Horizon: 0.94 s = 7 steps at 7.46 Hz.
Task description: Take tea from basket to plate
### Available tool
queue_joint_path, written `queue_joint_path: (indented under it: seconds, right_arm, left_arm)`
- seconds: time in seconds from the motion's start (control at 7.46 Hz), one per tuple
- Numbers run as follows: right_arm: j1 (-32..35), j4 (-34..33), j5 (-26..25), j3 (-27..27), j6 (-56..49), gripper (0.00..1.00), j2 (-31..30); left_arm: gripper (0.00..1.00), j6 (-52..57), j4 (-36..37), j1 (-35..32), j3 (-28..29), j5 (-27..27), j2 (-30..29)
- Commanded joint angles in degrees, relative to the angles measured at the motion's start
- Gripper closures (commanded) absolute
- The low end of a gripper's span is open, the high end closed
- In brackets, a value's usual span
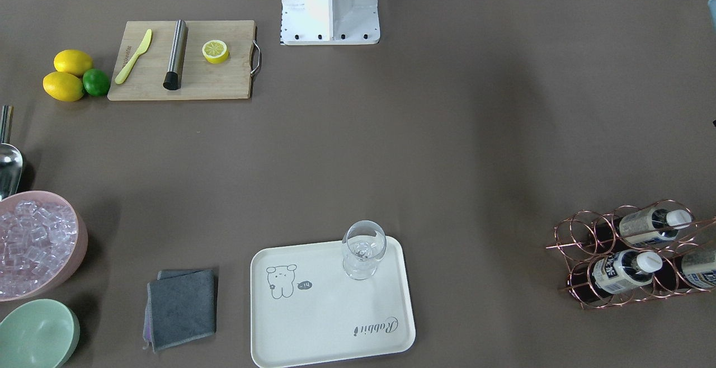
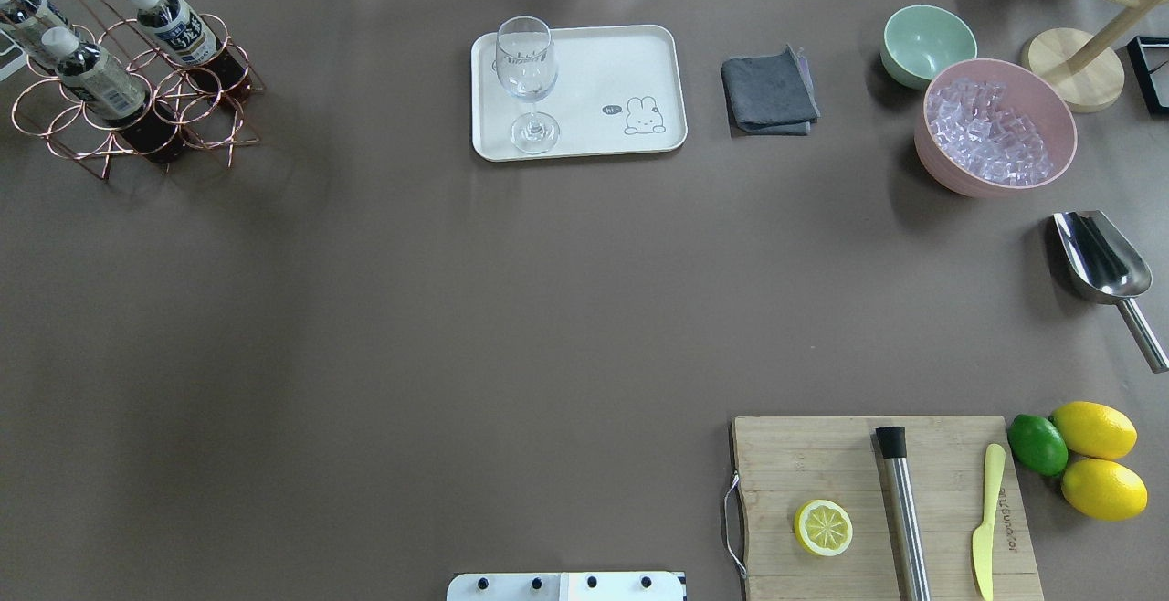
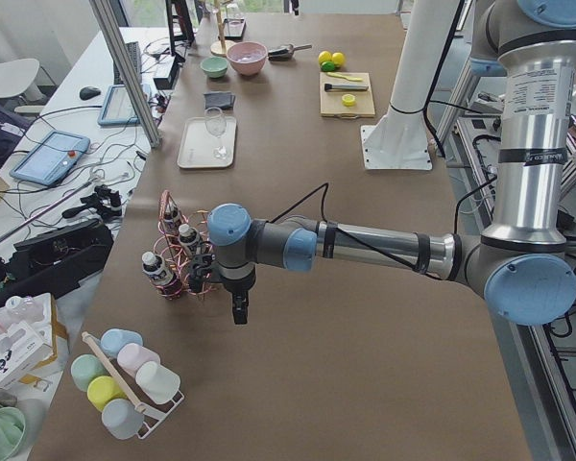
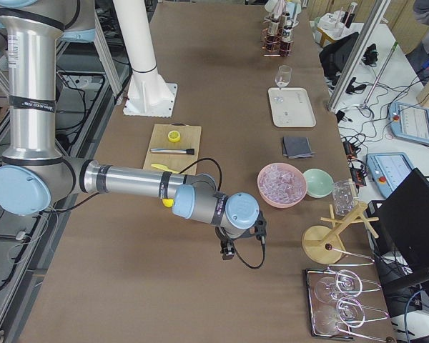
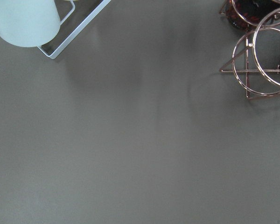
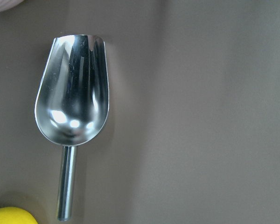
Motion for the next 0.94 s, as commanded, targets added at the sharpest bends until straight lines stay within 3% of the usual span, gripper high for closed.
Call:
queue_joint_path:
  seconds: [0.0,0.8]
  right_arm:
    - [0.0,0.0,-0.5,0.0,0.0,0.00,0.0]
    - [0.0,0.3,-4.3,0.0,-0.2,0.01,0.9]
  left_arm:
    - [0.02,0.1,-0.1,-0.2,0.1,-0.2,0.5]
    - [0.02,0.1,2.3,-2.1,0.0,-0.5,1.8]
